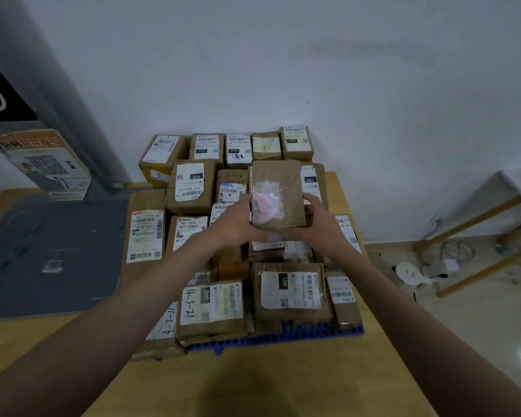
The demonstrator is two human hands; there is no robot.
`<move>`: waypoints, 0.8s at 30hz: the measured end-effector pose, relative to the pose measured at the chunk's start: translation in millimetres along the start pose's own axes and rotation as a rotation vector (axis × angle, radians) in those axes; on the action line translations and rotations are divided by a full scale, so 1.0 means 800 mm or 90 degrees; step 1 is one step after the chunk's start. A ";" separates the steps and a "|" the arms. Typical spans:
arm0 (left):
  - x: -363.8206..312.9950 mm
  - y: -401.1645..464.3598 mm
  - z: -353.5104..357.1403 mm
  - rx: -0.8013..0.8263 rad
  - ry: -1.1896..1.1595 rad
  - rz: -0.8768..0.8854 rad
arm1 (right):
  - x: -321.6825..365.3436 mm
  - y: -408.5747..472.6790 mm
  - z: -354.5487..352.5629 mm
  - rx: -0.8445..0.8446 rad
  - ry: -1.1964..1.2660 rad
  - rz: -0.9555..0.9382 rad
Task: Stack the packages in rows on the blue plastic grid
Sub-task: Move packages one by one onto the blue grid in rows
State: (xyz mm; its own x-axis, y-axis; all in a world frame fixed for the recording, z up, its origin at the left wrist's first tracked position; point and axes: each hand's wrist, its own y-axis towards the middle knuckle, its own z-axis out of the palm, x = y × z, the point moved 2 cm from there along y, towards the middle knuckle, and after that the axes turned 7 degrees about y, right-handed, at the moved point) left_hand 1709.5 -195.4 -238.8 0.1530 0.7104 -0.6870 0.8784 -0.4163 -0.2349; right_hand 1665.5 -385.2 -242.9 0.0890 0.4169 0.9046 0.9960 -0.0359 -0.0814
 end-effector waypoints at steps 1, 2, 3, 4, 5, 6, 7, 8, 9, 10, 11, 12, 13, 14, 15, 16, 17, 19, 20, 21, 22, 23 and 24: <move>0.001 0.010 -0.004 -0.002 0.004 0.001 | 0.002 0.011 -0.001 0.003 -0.005 0.000; 0.003 0.021 -0.009 -0.005 0.009 -0.002 | 0.006 0.022 -0.001 0.006 -0.003 -0.001; 0.005 0.031 -0.015 -0.011 0.011 -0.009 | 0.010 0.033 -0.001 0.007 0.000 -0.004; 0.006 0.039 -0.021 -0.020 0.013 -0.012 | 0.014 0.045 -0.001 0.006 0.002 -0.012; 0.006 0.048 -0.028 -0.032 0.022 -0.008 | 0.018 0.056 -0.001 0.005 0.000 -0.019; 0.007 0.057 -0.036 -0.042 0.030 -0.004 | 0.022 0.068 -0.001 0.005 -0.001 -0.023; 0.006 0.065 -0.043 -0.051 0.028 -0.005 | 0.025 0.079 -0.001 0.005 0.003 -0.024; 0.007 0.073 -0.050 -0.058 0.023 -0.009 | 0.027 0.091 0.000 0.003 0.008 -0.025; 0.008 0.081 -0.055 -0.067 0.021 -0.017 | 0.029 0.101 0.001 -0.002 0.011 -0.028; 0.010 0.090 -0.059 -0.078 0.024 -0.025 | 0.030 0.111 0.003 -0.006 0.016 -0.031; 0.012 0.098 -0.061 -0.090 0.029 -0.030 | 0.030 0.119 0.006 -0.007 0.023 -0.030; 0.017 0.105 -0.060 -0.098 0.039 -0.033 | 0.027 0.126 0.009 -0.002 0.028 -0.025; 0.023 0.109 -0.057 -0.094 0.054 -0.038 | 0.022 0.131 0.013 0.012 0.024 -0.017; 0.029 0.112 -0.051 -0.070 0.073 -0.048 | 0.016 0.135 0.019 0.038 0.006 -0.005; 0.036 0.113 -0.044 -0.035 0.096 -0.062 | 0.008 0.138 0.024 0.072 -0.020 0.010; 0.043 0.113 -0.036 0.001 0.125 -0.076 | 0.000 0.139 0.030 0.106 -0.049 0.031; 0.049 0.111 -0.031 0.027 0.151 -0.092 | -0.006 0.138 0.034 0.131 -0.074 0.053; 0.058 0.110 -0.025 0.044 0.172 -0.110 | -0.012 0.136 0.037 0.146 -0.102 0.090; 0.060 0.110 -0.025 0.043 0.175 -0.109 | -0.013 0.135 0.036 0.141 -0.102 0.100; 0.061 0.109 -0.026 0.039 0.179 -0.107 | -0.014 0.133 0.035 0.134 -0.099 0.103; 0.063 0.107 -0.028 0.038 0.186 -0.112 | -0.014 0.130 0.034 0.127 -0.099 0.105; 0.064 0.104 -0.030 0.038 0.198 -0.123 | -0.015 0.126 0.032 0.120 -0.099 0.104; 0.065 0.100 -0.033 0.037 0.207 -0.135 | -0.015 0.122 0.030 0.111 -0.097 0.104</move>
State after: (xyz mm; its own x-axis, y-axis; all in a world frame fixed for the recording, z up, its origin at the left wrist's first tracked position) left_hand 1799.7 -176.7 -275.2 0.1146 0.9232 -0.3668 0.8805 -0.2653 -0.3928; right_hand 1761.3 -371.8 -271.4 0.2338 0.5507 0.8013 0.9520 0.0378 -0.3038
